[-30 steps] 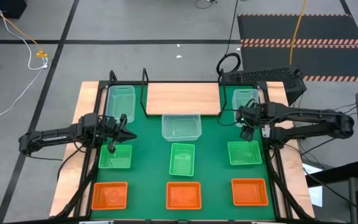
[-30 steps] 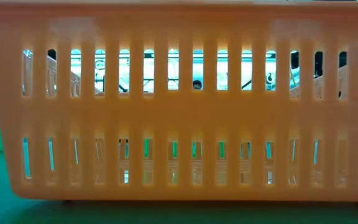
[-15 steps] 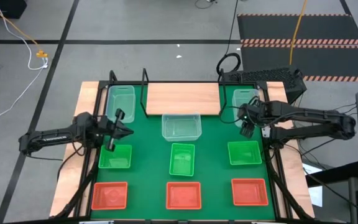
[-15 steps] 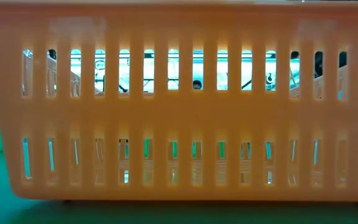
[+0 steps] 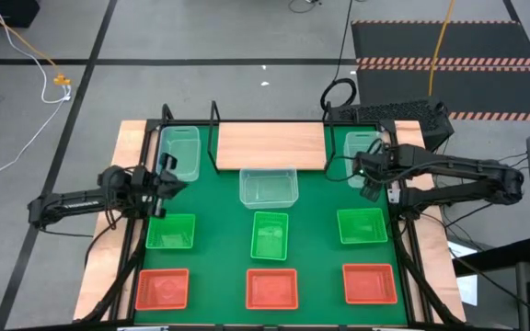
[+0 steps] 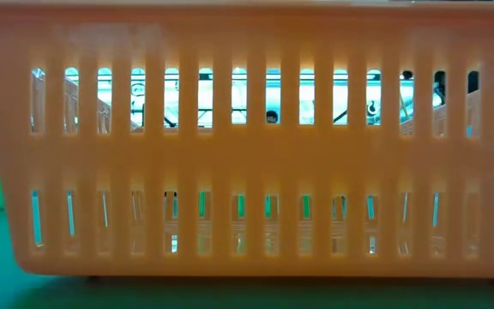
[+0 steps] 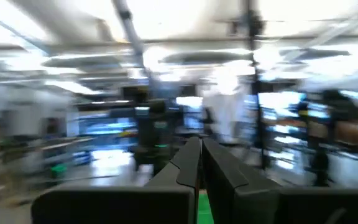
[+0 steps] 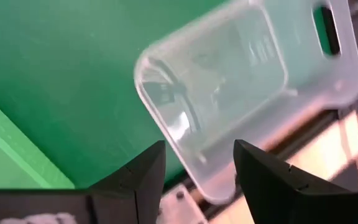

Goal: Stack baskets on shelf by color
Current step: Put the top right transparent bin on the shelf

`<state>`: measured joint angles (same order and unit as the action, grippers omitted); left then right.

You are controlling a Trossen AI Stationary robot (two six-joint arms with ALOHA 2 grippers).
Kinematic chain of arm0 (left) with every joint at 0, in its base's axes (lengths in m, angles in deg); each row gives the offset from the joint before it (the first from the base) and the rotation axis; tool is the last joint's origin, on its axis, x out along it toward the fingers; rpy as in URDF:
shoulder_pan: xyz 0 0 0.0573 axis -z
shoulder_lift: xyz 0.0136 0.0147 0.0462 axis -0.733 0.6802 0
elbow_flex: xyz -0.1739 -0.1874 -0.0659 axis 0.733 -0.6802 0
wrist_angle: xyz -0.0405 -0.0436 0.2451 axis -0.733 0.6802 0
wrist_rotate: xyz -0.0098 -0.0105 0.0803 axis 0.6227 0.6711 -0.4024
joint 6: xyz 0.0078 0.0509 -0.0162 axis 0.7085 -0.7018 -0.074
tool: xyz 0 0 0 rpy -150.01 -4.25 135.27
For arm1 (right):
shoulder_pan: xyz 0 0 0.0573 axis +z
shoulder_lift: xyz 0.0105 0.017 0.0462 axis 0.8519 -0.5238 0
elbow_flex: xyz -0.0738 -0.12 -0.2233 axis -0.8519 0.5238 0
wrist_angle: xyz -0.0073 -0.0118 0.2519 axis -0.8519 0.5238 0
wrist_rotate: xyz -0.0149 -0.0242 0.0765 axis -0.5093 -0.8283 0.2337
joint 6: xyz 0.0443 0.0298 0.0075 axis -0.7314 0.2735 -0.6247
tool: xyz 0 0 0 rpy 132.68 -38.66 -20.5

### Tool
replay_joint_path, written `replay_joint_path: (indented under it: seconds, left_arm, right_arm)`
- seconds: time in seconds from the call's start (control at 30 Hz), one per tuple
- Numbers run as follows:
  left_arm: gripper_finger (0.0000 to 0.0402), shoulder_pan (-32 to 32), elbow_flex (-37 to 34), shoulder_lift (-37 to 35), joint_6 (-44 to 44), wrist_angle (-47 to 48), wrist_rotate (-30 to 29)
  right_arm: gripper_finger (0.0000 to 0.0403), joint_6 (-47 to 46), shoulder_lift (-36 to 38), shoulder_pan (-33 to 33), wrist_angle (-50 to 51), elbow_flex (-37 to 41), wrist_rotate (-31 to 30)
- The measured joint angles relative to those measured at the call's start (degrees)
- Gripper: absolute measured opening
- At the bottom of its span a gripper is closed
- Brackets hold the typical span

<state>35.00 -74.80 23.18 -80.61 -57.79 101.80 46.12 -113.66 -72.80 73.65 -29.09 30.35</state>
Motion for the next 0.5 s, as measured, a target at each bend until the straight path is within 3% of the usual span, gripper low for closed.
replay_joint_path:
  seconds: [0.1, 0.23, 0.37, 0.5]
  left_arm:
    - [0.0021, 0.0, 0.0, 1.79, -0.21, 0.12, -6.24]
    - [0.0021, 0.01, 0.0, 7.8, 0.48, -0.37, -7.78]
    - [0.0021, 0.0, 0.34, 16.03, 1.56, -5.84, -12.58]
    - [0.0021, 0.01, 5.62, 25.05, -1.56, -5.91, -15.28]
  right_arm:
    - [0.0183, -3.44, 1.41, 1.45, 1.81, 0.0, -0.12]
    - [0.0183, -4.55, 3.0, 2.75, 1.02, 0.0, -0.14]
    - [0.0183, -2.03, 2.28, 2.08, -0.92, 0.0, -0.12]
    - [0.0183, 2.67, -0.97, -0.45, -3.16, 0.0, 0.22]
